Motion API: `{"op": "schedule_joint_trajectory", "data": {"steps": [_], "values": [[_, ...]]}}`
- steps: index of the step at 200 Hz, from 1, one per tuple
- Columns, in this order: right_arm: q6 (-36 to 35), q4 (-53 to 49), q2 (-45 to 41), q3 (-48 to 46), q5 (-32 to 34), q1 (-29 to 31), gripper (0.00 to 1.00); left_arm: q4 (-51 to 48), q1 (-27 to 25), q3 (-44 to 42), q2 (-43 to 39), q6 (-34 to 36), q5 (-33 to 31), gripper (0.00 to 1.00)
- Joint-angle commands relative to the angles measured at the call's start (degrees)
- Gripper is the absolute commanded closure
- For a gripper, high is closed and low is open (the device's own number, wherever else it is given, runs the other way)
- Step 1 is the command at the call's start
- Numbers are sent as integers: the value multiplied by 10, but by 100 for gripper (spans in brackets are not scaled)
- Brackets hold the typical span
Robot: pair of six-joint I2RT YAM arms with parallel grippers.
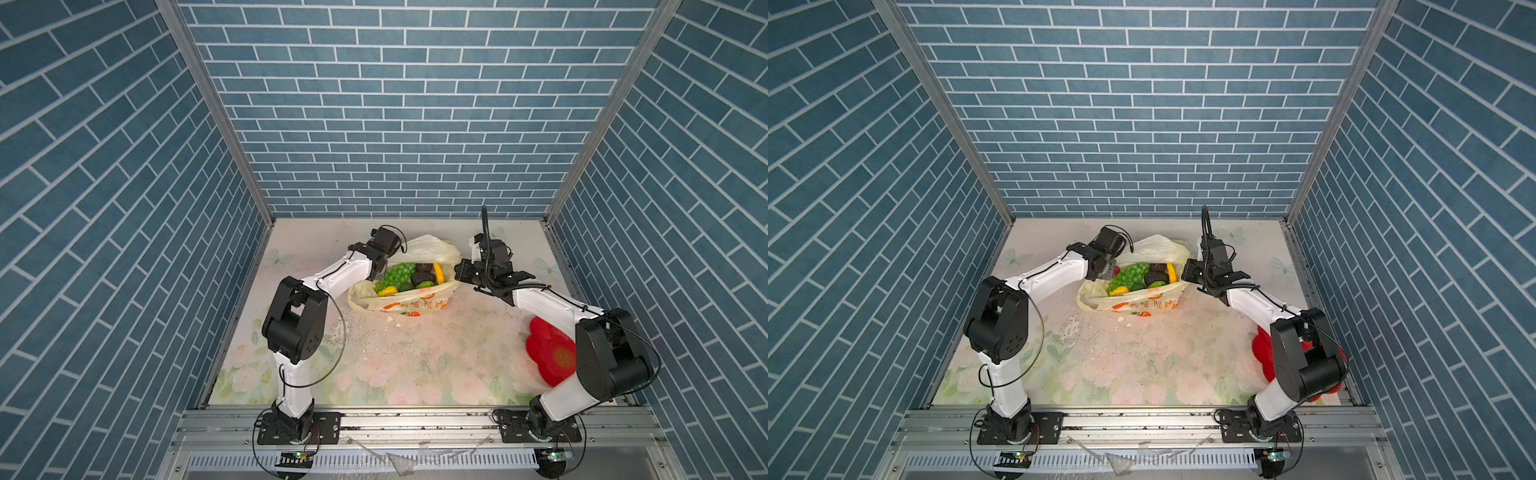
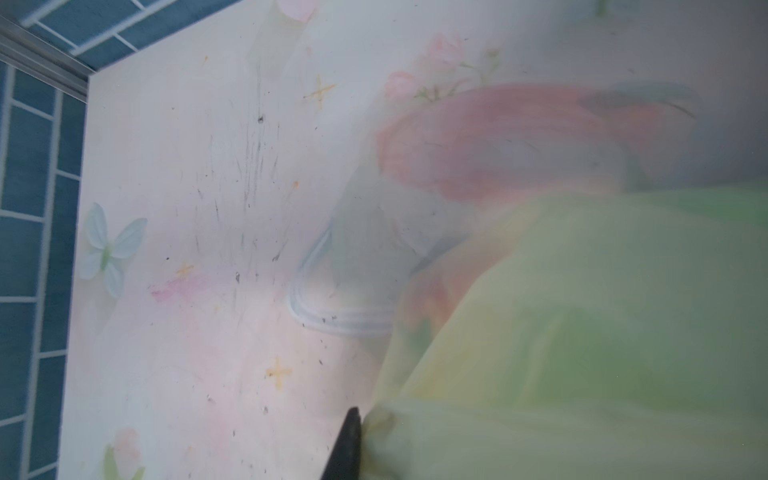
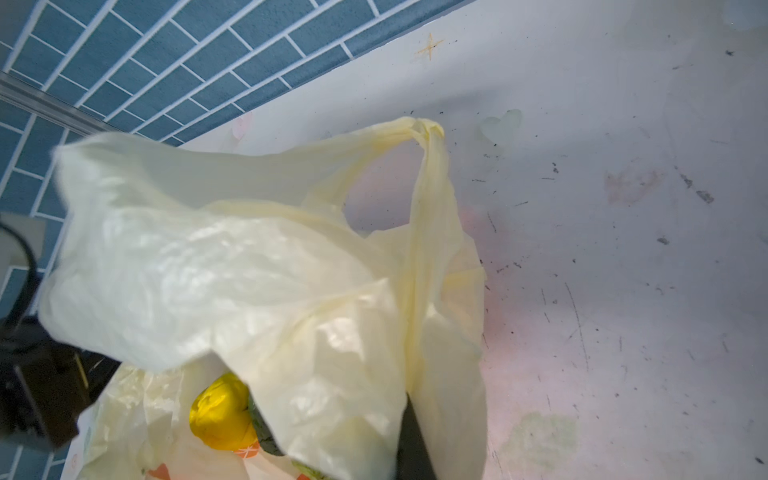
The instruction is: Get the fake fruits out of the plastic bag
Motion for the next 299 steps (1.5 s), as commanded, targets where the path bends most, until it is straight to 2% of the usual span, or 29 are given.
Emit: {"op": "schedule_joint_trajectory", "data": {"steps": [1,21,43,51,57,76,94,107,125,160,177,200,218,228,250,256,276,299], "values": [[-40,3,21,4,-3,-17,100,21,87,-4,0,-64,153,98],[-39,19,37,7,-27,-24,100,26,136,-6,-1,-90,212,100],[-31,29,55,29,-59,-21,100,7,138,26,7,-72,234,100],[-27,29,59,36,-64,-17,100,4,133,34,10,-67,245,94],[-26,27,62,44,-64,-13,100,2,128,38,9,-64,245,86],[-24,18,64,57,-50,-5,100,-19,112,39,-7,-60,208,56],[-9,21,57,50,-32,0,100,-10,103,-12,-61,-87,170,32],[-1,30,50,40,-25,5,100,1,96,-58,-111,-111,139,20],[1,36,37,28,-2,21,100,17,93,-112,-161,-137,141,12],[7,52,18,8,24,43,100,46,84,-165,-173,-161,192,11],[16,56,14,5,22,46,100,60,83,-175,-150,-163,213,14],[37,72,11,1,3,39,100,91,84,-194,-126,-170,249,26],[72,112,13,-13,-37,19,100,114,84,-213,-122,-173,266,37],[101,141,16,-25,-62,2,100,124,87,-224,-128,-171,266,50],[160,220,31,-46,-112,-33,100,175,122,-279,-147,-191,292,92],[170,233,37,-48,-121,-39,100,193,137,-298,-157,-199,301,100],[215,294,68,-47,-150,-59,100,240,174,-355,-198,-212,298,100],[259,356,121,-21,-175,-64,100,268,192,-388,-243,-209,284,100]]}}
